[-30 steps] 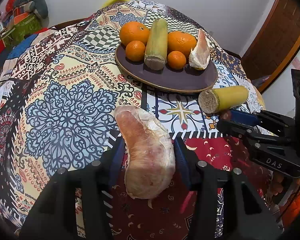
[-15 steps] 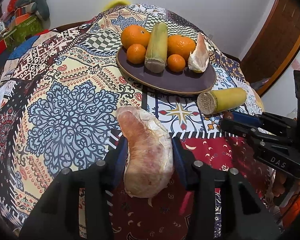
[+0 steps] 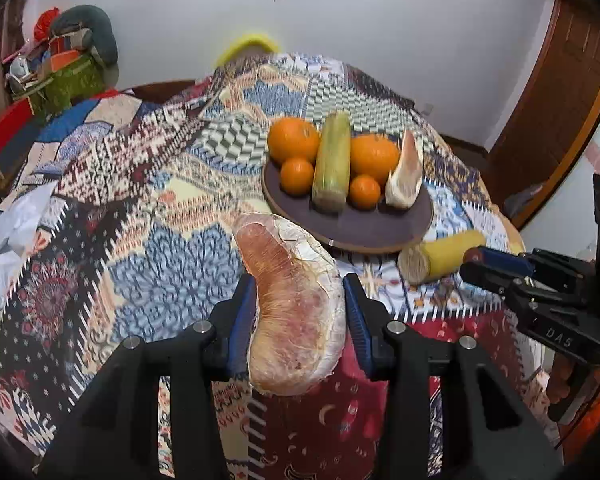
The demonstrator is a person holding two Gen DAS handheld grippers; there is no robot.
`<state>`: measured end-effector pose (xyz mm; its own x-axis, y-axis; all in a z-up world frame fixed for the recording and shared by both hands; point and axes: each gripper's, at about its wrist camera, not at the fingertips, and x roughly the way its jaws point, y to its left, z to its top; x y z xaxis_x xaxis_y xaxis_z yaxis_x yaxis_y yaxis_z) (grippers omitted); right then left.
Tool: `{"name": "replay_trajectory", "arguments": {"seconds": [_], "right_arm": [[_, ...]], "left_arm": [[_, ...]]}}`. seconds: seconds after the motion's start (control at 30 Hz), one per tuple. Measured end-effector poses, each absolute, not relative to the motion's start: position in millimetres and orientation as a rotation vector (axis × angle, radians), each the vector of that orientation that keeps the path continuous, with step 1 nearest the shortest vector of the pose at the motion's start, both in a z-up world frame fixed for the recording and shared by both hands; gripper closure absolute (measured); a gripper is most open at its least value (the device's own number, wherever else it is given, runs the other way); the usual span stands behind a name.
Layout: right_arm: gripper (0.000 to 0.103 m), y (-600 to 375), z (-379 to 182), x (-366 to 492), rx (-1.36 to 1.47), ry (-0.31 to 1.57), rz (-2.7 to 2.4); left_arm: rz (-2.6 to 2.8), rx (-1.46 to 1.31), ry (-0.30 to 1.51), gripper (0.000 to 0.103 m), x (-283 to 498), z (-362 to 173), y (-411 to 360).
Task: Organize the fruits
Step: 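Carry the pomelo segment and date over the plate with both tools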
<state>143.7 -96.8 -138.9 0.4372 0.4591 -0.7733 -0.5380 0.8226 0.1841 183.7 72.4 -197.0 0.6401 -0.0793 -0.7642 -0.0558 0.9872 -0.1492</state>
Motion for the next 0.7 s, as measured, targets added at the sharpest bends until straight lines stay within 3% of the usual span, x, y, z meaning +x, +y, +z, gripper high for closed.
{"name": "replay_trajectory", "arguments": {"seconds": [0.7], "right_arm": [[0.078, -82, -135, 187, -0.097, 0.886, 0.639]], "left_arm": [[-0.057, -0.138, 0.797, 0.059, 250, -179, 62]]}}
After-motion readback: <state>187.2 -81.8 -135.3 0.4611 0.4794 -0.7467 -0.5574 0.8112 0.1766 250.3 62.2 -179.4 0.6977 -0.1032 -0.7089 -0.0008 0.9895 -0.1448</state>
